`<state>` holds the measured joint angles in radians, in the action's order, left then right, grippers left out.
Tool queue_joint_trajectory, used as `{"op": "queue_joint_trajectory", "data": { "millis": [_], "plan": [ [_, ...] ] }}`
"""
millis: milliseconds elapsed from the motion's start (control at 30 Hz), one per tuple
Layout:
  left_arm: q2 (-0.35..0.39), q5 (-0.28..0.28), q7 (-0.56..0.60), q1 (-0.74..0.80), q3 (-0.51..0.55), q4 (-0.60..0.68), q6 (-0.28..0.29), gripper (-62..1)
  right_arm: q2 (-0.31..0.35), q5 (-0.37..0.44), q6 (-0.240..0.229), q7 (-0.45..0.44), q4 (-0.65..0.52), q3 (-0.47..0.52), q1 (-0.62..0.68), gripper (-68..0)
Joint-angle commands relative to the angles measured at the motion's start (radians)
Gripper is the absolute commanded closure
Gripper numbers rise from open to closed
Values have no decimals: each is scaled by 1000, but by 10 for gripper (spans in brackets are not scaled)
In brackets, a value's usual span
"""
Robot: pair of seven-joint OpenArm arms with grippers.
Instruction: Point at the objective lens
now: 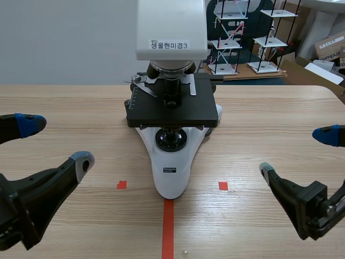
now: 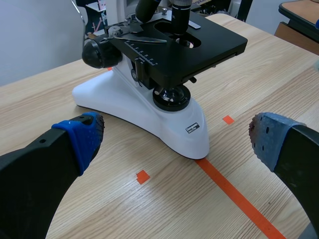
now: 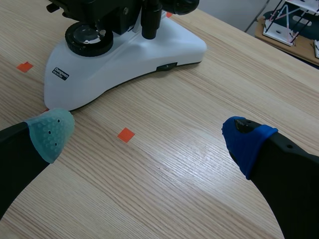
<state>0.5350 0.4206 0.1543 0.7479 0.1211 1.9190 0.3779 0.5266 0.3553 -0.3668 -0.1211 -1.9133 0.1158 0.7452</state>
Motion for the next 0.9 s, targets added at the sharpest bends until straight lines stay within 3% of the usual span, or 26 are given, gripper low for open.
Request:
{"op": "queue_joint_trajectory", "data": {
  "millis": [0,733,800,867],
  "plan": [
    [-3,10,14,-3,3,6,3,-617,8,10,0,-11,-14,7,-14,-679],
    [-3,9,11,-3,3,6,3,-614,8,10,0,-11,-14,7,-14,-679],
    [-3,9,11,-3,3,6,3,-584,8,10,0,-11,-14,7,-14,-679],
    [-3,9,11,-3,3,6,3,-511,8,10,0,-11,-14,7,-14,-679]
  ]
}}
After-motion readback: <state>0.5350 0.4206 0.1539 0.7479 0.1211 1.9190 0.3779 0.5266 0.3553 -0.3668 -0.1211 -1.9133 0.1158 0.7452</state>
